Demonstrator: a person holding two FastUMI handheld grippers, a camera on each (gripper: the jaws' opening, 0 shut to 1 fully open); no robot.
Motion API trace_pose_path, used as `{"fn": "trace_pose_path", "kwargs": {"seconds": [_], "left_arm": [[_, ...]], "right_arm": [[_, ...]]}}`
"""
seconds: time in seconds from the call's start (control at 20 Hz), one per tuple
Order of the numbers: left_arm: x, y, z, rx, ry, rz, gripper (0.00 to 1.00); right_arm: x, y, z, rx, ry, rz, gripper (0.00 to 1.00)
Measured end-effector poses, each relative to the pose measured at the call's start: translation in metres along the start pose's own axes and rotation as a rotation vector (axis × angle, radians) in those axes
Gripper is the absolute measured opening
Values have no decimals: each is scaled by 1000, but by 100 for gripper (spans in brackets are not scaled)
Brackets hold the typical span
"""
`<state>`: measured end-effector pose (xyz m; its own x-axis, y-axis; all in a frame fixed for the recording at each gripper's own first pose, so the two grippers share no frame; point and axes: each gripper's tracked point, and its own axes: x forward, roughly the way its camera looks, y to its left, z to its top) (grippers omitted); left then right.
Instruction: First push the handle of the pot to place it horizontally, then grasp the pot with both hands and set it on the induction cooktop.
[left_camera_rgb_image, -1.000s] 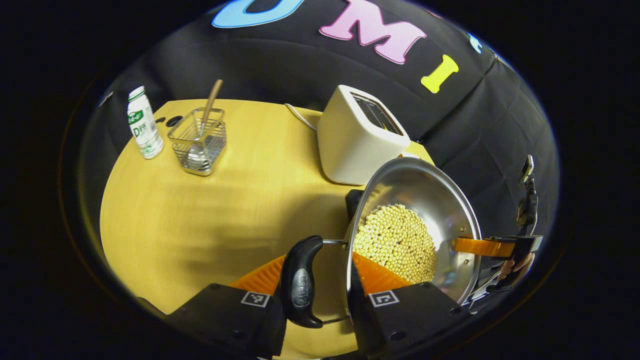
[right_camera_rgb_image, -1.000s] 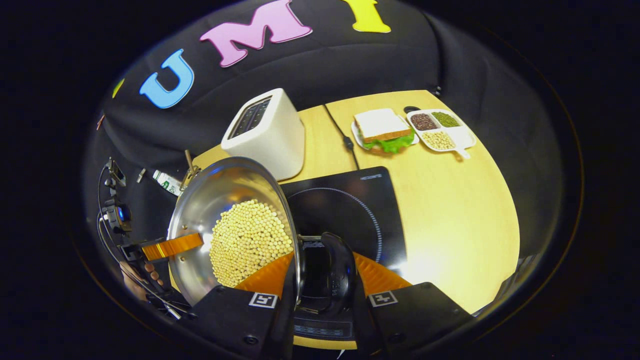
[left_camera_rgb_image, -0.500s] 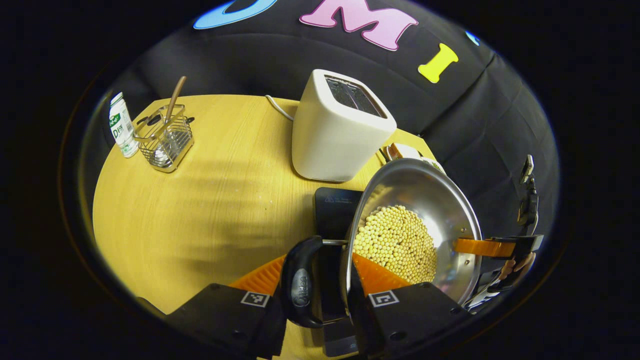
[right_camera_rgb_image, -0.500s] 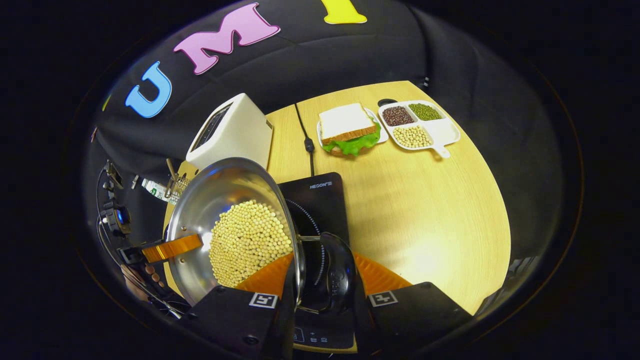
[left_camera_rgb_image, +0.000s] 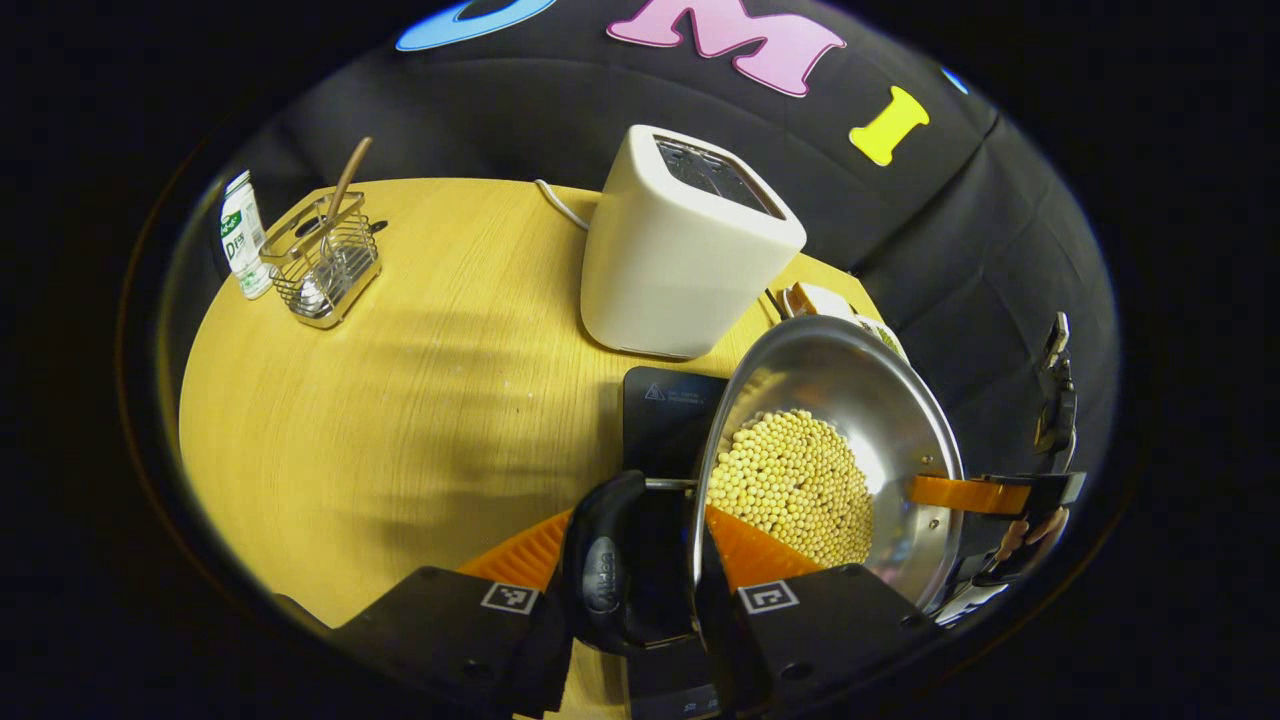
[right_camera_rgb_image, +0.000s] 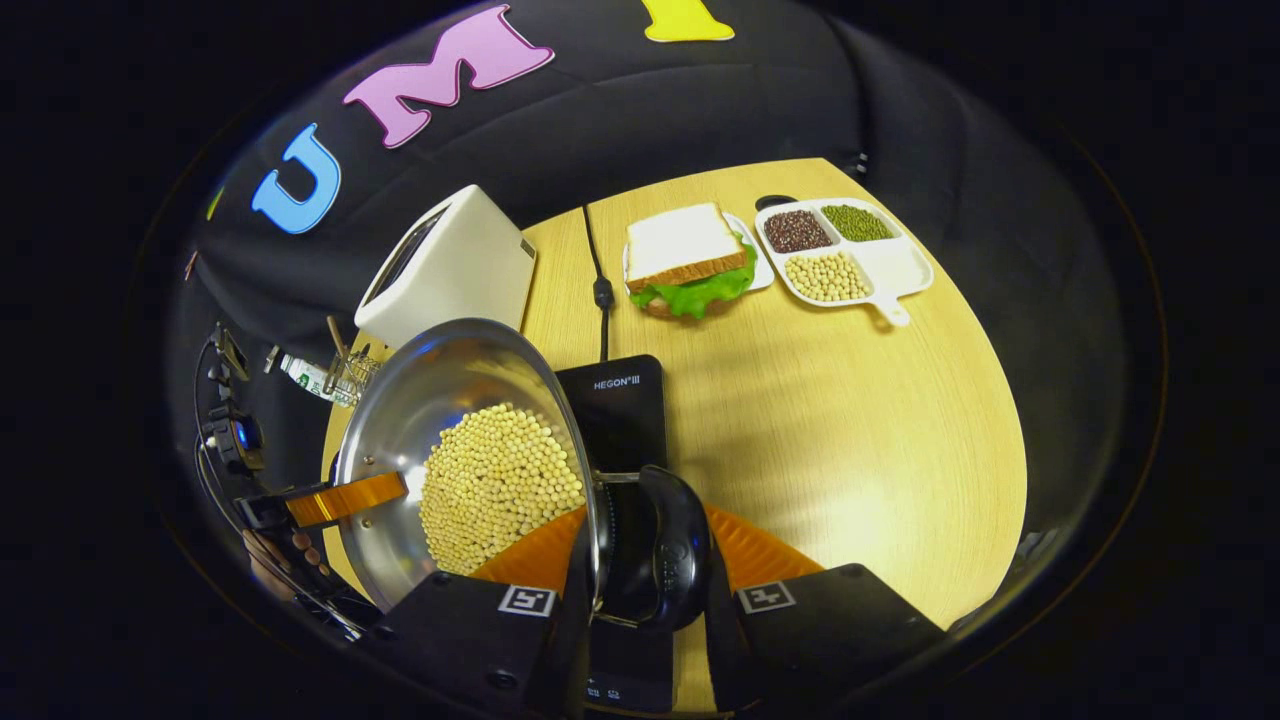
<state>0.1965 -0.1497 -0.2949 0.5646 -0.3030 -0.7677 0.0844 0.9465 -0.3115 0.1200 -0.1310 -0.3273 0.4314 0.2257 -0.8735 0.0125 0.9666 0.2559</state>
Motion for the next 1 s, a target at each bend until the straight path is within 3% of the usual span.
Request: {"fn": "trace_pose_path", "kwargs": {"seconds": [0.15,0.2,0.35,0.45,0.75,0.8,0.9,1.0], "left_arm": [[2,1,1,0,-3,0,60],[3,1,1,0,-4,3,58],[4,2,2,5,-11,12,59],[4,2,3,2,-17,14,60],[8,3,3,9,-30,40,62],[8,4,2,7,-26,43,62],[7,4,1,-9,-22,47,62],[5,3,4,-28,-37,50,63]], "right_arm": [[1,0,1,-2,-13,7,47],[2,1,2,-3,-18,8,53],[3,3,3,-4,-33,14,50],[3,1,5,-8,-48,15,55],[2,-1,8,-8,-102,5,58],[2,-1,9,-10,-105,3,53],[3,0,9,-11,-105,2,54],[-1,1,8,-1,-102,10,59]]}}
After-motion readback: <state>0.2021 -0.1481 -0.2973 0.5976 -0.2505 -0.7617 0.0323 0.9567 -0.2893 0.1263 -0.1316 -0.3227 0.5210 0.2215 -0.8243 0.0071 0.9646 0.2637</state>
